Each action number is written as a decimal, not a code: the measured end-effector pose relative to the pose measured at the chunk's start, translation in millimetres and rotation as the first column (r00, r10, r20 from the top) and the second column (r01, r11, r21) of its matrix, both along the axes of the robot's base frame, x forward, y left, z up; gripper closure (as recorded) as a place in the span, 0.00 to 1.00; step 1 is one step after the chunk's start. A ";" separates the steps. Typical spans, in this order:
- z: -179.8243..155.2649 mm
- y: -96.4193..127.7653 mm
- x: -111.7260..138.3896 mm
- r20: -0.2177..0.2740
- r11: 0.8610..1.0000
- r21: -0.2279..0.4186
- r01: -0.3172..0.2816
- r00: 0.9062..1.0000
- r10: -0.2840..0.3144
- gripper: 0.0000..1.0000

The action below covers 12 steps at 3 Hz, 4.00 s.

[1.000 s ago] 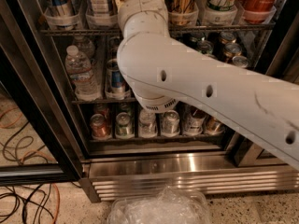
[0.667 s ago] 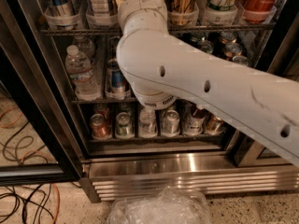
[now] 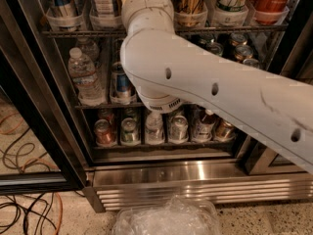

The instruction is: Pick pepsi can from top shelf of fridge

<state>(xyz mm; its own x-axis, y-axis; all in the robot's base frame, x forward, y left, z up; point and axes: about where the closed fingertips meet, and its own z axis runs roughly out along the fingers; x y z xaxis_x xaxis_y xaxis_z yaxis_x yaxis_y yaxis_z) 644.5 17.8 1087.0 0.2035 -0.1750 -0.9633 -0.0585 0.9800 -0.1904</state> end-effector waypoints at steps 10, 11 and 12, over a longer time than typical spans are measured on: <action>-3.7 93.4 -129.8 -0.233 0.786 0.197 -0.587 0.751 0.619 1.00; -7.0 112.0 -170.9 -0.290 0.723 0.246 -0.645 0.663 0.690 1.00; -13.9 114.7 -205.9 -0.338 0.684 0.312 -0.659 0.596 0.728 1.00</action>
Offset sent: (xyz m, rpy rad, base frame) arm -0.0428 -0.0027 0.0330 0.0324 -0.0668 0.0619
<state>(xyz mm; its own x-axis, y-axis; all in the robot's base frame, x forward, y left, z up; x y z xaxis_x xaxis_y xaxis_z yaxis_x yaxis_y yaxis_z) 438.6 132.5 1073.1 -0.2048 -0.0073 -0.9788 -0.7682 0.6209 0.1560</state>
